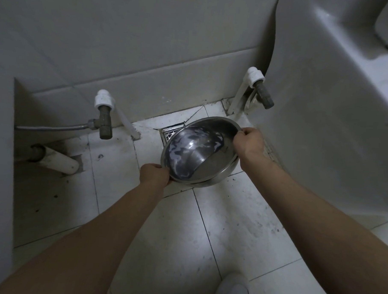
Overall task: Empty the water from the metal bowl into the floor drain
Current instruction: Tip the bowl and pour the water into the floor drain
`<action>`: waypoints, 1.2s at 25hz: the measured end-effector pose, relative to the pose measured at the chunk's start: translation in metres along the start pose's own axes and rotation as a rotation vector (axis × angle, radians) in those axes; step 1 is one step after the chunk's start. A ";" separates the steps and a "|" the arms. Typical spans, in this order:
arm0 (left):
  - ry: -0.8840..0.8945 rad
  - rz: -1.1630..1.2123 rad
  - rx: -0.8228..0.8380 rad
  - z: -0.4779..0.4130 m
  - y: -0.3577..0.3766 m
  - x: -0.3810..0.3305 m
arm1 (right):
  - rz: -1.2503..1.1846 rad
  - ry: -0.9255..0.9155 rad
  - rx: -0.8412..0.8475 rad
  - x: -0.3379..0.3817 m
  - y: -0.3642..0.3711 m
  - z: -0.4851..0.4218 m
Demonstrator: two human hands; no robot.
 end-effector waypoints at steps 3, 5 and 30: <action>0.005 -0.013 0.000 0.001 0.001 -0.001 | -0.005 -0.003 -0.003 -0.001 0.000 -0.001; 0.003 -0.012 -0.008 0.002 0.000 -0.001 | -0.016 -0.002 -0.003 -0.002 0.000 -0.001; -0.012 0.007 0.006 0.006 -0.002 -0.001 | -0.055 -0.020 -0.006 0.004 -0.001 0.001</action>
Point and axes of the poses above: each hand's wrist, its own z-axis away from the middle knuckle, its own y-axis out of the palm, x = y × z, the point moved 3 cm from there along -z, towards the middle knuckle, and after that the axes turned 4 degrees about -y, right-handed, at the moved point
